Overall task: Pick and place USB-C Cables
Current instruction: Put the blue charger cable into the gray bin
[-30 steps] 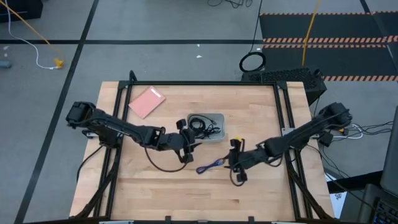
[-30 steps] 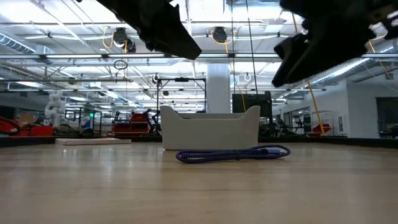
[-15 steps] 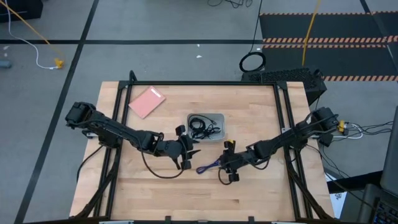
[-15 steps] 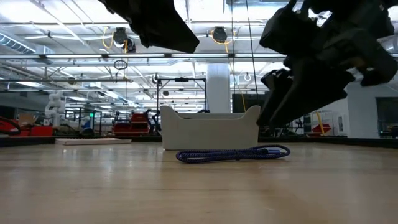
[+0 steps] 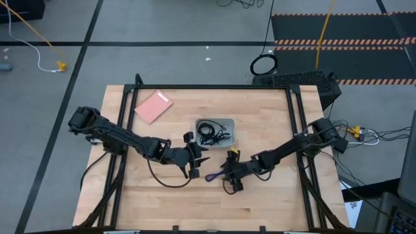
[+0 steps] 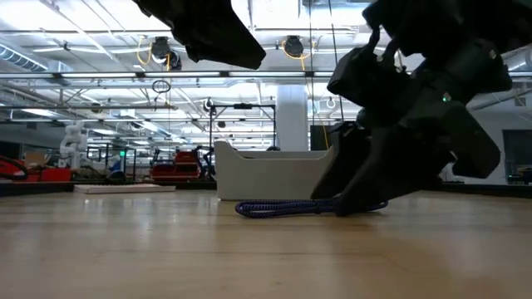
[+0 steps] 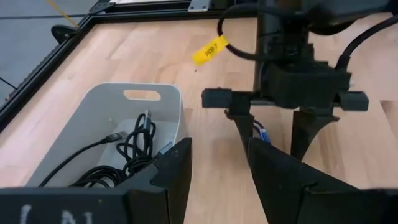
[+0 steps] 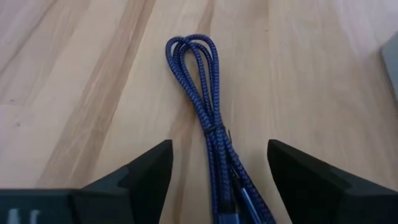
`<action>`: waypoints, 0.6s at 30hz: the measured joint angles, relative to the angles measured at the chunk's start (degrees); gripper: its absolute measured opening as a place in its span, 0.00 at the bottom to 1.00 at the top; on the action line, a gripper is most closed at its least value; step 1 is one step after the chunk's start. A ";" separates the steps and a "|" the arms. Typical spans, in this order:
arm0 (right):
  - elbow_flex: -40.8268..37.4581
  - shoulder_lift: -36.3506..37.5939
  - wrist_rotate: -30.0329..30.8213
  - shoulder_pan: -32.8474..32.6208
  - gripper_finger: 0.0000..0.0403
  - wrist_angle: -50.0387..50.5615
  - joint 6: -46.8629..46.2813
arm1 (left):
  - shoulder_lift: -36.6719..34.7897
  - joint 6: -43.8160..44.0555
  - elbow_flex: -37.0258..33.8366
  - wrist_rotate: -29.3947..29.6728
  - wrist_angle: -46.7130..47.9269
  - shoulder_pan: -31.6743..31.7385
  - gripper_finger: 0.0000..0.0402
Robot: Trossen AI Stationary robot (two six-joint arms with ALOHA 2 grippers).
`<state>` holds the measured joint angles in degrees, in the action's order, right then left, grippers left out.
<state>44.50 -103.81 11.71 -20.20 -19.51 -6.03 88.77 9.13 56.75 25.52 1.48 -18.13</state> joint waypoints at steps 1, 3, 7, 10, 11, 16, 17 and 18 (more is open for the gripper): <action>0.02 -0.35 0.03 0.27 0.62 -0.32 -0.13 | 0.00 -0.02 0.00 0.00 0.00 0.00 0.40; 0.06 -0.80 -0.11 0.74 0.59 -0.09 -0.36 | 0.02 -0.30 0.00 0.00 -0.01 0.00 0.40; 0.06 -0.62 -0.98 1.07 0.49 0.46 0.27 | 0.02 -1.08 0.00 -0.02 -0.02 0.00 0.40; 0.06 -0.59 -2.94 1.52 0.42 0.51 1.12 | 0.02 -1.11 0.00 0.00 0.00 0.02 0.40; 0.06 -0.59 -3.30 1.74 0.40 0.56 1.50 | 0.02 -1.09 0.00 0.00 0.00 0.02 0.40; 0.06 -0.59 -5.25 3.09 0.30 0.45 3.66 | 0.02 -1.94 0.00 0.00 0.00 0.07 0.40; 0.06 -0.53 -6.00 3.36 0.29 0.40 4.05 | 0.02 -2.19 0.00 0.00 -0.01 0.11 0.40; 0.06 -0.33 -6.04 3.55 0.27 0.44 4.49 | 0.02 -2.66 0.00 0.00 0.00 0.11 0.40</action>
<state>44.56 -104.14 5.67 -16.64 -19.07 -1.54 88.79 6.47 56.75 25.52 1.48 -18.02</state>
